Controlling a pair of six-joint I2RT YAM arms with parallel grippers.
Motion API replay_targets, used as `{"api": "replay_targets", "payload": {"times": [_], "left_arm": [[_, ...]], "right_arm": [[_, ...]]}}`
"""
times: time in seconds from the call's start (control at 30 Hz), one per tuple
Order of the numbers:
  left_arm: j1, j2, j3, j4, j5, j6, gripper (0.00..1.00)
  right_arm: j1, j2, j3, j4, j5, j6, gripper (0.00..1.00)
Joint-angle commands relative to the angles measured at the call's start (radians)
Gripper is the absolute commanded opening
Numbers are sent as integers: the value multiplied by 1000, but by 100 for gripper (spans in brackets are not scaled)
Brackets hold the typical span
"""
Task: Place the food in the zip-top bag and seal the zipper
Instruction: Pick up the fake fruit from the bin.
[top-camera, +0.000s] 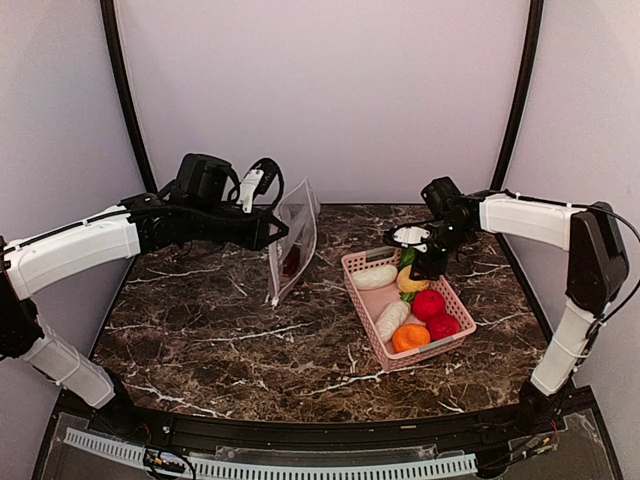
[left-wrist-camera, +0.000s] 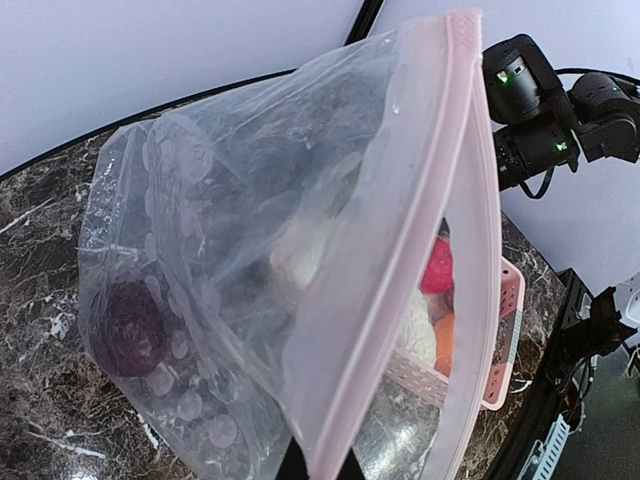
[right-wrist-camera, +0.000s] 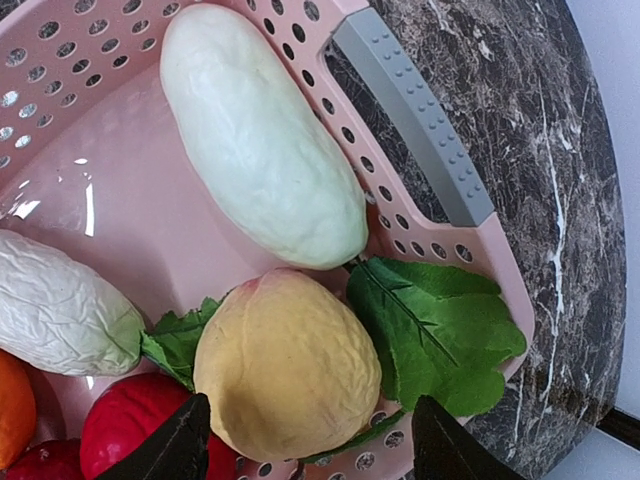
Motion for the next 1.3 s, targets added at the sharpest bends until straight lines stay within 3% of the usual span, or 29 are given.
{"api": "replay_targets", "payload": {"times": [0.0,0.4,0.67,1.0,1.27], "left_arm": [[-3,-19,-12,-7,8,-3,1],[-2,-18,-11,-8,12,-5,1],[-3,-17,-11,-8,15,-5,1],[-3,-15,-11,-10,19,-7,1],[-2,-6,-11,-9,19,-11,1]], "right_arm": [[-3,47,47,-48,1,-31,67],[6,117,42,-52,32,-12,67],[15,151,53,-81,43,8,75],[20,80,73,-78,36,63,59],[59,-65,98,-113,-85,125,52]]}}
